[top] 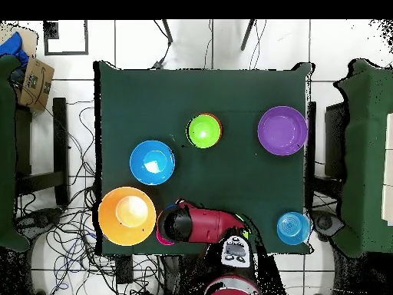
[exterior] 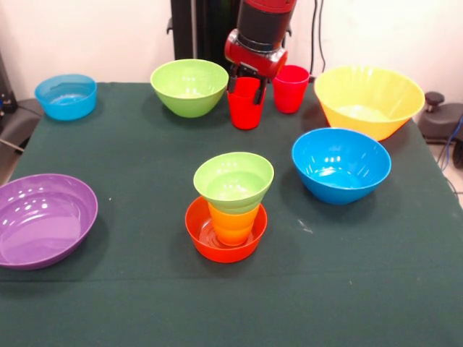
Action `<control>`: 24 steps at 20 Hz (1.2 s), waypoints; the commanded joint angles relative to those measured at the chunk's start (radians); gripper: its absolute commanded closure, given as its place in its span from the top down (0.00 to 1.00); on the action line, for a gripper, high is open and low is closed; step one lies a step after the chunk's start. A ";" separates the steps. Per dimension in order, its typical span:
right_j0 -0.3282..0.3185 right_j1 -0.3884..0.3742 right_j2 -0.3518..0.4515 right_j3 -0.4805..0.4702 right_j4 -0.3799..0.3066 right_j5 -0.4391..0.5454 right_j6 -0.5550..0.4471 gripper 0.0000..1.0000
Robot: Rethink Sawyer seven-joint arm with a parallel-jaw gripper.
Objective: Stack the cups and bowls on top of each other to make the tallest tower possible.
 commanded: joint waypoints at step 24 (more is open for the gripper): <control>0.008 0.067 0.128 0.088 0.071 -0.012 0.155 1.00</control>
